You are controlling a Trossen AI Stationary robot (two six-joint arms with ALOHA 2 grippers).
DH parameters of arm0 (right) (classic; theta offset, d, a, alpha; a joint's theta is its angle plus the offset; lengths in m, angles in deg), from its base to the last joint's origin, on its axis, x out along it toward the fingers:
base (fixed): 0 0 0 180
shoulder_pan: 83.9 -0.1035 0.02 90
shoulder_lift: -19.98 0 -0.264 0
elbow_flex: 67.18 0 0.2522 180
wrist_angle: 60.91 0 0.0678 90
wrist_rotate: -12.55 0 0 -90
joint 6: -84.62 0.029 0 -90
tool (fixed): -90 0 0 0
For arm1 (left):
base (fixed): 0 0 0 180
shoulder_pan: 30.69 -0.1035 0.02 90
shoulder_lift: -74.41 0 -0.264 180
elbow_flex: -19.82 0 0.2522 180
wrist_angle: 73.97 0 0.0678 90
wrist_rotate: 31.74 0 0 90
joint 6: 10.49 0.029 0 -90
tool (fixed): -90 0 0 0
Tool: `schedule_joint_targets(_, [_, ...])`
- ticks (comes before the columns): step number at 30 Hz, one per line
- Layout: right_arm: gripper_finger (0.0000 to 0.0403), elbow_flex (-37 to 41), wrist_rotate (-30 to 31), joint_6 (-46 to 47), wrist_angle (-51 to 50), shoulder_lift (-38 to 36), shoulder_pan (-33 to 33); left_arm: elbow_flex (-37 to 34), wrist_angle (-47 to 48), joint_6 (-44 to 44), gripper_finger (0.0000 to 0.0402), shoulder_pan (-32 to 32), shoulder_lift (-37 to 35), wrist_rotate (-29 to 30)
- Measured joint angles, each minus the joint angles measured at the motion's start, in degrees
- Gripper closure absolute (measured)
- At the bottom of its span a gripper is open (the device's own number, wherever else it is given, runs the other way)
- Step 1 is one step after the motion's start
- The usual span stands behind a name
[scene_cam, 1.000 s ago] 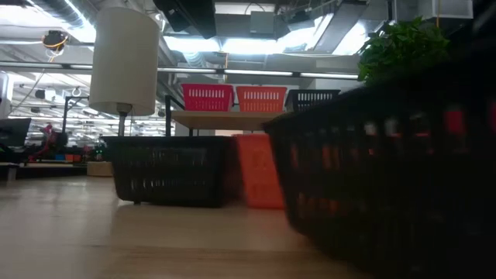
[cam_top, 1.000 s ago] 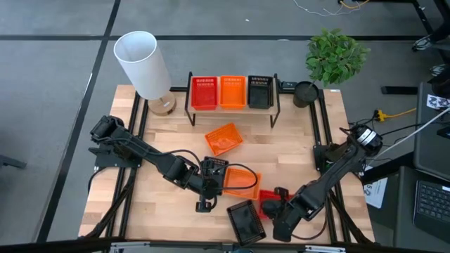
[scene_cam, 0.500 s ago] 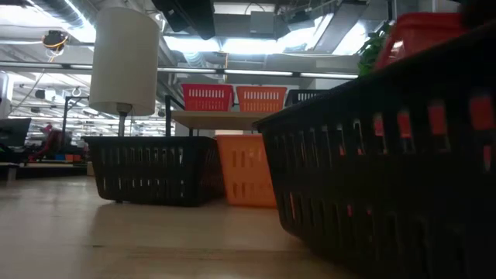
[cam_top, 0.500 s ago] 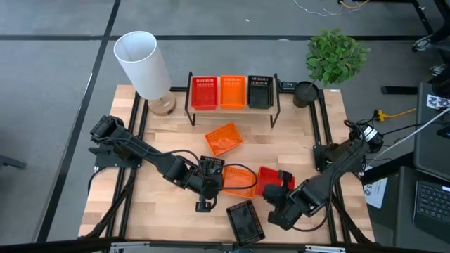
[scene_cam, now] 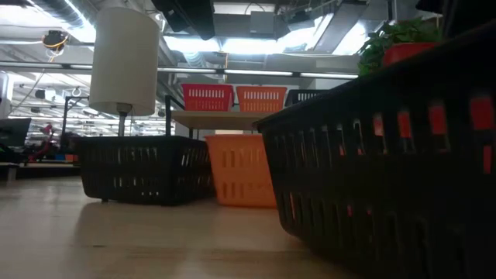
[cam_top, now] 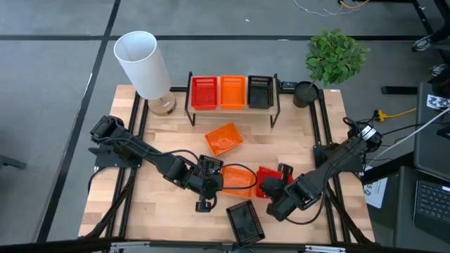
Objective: Stack baskets on shelf by color
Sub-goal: Remove the top red basket from the red basket
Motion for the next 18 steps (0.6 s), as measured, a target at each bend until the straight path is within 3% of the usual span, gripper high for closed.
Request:
schedule_joint_targets(8, [0.0403, -4.7, 0.9, -2.8, -4.8, -0.1, 1.4, 0.0, 0.0, 0.0, 0.039, 0.0, 0.0, 0.0])
schedule_joint_targets(12, [0.0403, -11.7, 6.4, -5.4, -11.8, -0.2, 1.3, 0.0, 0.6, 0.0, 0.039, 0.2, 0.0, 0.5])
schedule_joint_targets(18, [0.0403, -21.2, 18.4, -9.4, -20.7, -0.3, 2.2, 0.0, 8.0, -0.4, 0.039, 3.5, -0.2, 9.7])
